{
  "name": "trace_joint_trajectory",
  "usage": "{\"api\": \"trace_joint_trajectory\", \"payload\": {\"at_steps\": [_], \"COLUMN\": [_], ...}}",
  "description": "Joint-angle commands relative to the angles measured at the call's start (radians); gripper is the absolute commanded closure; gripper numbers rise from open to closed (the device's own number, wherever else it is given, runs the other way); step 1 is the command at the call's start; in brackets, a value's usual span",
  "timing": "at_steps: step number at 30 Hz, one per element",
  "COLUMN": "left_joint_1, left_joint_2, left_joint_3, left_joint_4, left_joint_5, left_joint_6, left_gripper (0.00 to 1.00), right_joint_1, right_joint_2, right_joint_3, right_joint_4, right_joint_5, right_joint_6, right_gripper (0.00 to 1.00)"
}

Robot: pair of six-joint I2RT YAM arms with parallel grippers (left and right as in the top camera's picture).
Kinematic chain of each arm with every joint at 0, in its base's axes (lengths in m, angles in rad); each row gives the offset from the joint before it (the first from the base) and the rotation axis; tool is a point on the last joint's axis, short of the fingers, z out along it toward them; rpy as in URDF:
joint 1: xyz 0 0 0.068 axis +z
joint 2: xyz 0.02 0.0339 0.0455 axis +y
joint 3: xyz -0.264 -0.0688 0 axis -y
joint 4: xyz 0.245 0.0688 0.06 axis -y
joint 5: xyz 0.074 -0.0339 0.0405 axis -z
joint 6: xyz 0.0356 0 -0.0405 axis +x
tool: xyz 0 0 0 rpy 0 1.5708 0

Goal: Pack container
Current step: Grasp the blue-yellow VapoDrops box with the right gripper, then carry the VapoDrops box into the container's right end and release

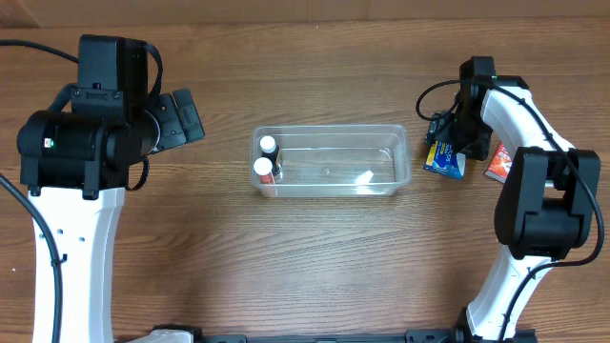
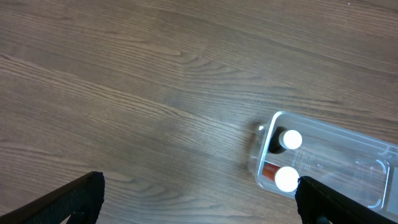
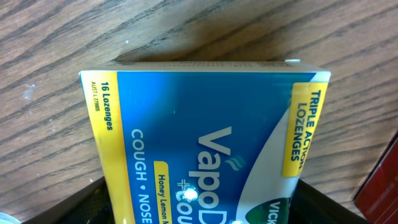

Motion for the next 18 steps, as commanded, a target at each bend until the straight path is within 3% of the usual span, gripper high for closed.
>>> {"api": "trace_joint_trajectory", "payload": {"at_steps": [1, 3, 10, 18], "left_joint_1": [0.005, 0.005, 0.005, 0.005], "left_joint_2": [0.005, 0.005, 0.005, 0.005], "left_joint_3": [-0.005, -0.005, -0.005, -0.005], "left_joint_4": [0.004, 0.003, 0.003, 0.003], "left_joint_5": [-0.013, -0.013, -0.013, -0.013], "left_joint_6": [0.008, 0.008, 0.008, 0.008], "left_gripper": [0.00, 0.00, 0.00, 0.00], "right_joint_1": [-0.002, -0.002, -0.002, 0.021], "right_joint_2": [-0.005, -0.005, -0.029, -0.271], "right_joint_3": [0.009, 0.009, 0.012, 0.012], "right_joint_4": [-0.001, 0.000, 0.002, -0.025], "right_joint_5": [0.005, 0.005, 0.006, 0.005], "right_joint_6": [0.000, 0.000, 0.000, 0.000], "right_gripper": [0.25, 0.30, 0.29, 0.29]}}
